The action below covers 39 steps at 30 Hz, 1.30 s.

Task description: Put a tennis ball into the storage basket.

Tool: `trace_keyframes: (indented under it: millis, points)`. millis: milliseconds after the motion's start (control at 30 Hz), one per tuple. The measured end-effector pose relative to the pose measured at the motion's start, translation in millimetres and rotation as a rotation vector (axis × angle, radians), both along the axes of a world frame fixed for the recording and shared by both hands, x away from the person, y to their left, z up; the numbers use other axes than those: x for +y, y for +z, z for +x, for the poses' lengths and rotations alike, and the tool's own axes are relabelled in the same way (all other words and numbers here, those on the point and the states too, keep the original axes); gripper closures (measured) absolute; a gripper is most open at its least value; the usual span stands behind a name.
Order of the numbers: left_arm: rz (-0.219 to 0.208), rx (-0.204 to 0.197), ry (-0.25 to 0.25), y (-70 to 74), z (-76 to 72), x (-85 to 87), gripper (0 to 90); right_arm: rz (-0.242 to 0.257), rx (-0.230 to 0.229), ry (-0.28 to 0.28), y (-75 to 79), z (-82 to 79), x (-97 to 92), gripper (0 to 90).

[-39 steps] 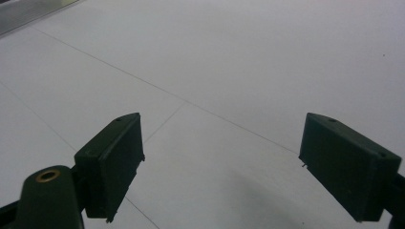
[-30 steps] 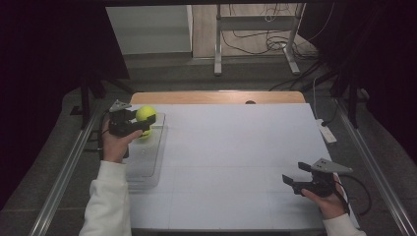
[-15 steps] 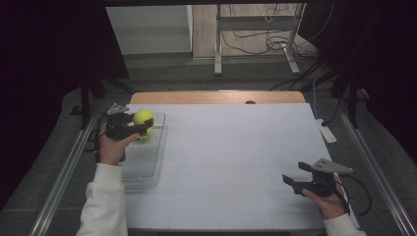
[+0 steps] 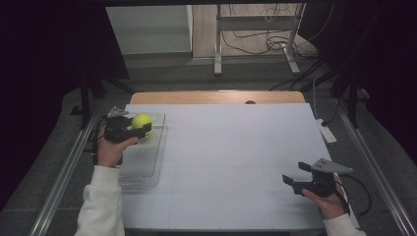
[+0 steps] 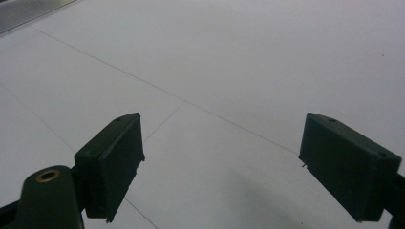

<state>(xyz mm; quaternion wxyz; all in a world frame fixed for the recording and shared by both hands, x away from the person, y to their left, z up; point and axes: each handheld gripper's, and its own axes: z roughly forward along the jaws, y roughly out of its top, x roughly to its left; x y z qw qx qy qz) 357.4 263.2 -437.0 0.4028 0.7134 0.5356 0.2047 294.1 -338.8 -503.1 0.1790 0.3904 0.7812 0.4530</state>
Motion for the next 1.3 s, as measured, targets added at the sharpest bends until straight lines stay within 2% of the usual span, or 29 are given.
trace_keyframes:
  millis: [700,1300]
  points:
    - [0.024,0.043,-0.012,-9.4,-2.5,1.2,27.1,-0.004,0.002,0.001,-0.5,0.3,0.5,15.0]
    - [0.068,0.083,-0.016,-17.6,-2.8,1.6,27.1,-0.005,0.002,0.001,-0.5,0.2,0.7,14.9]
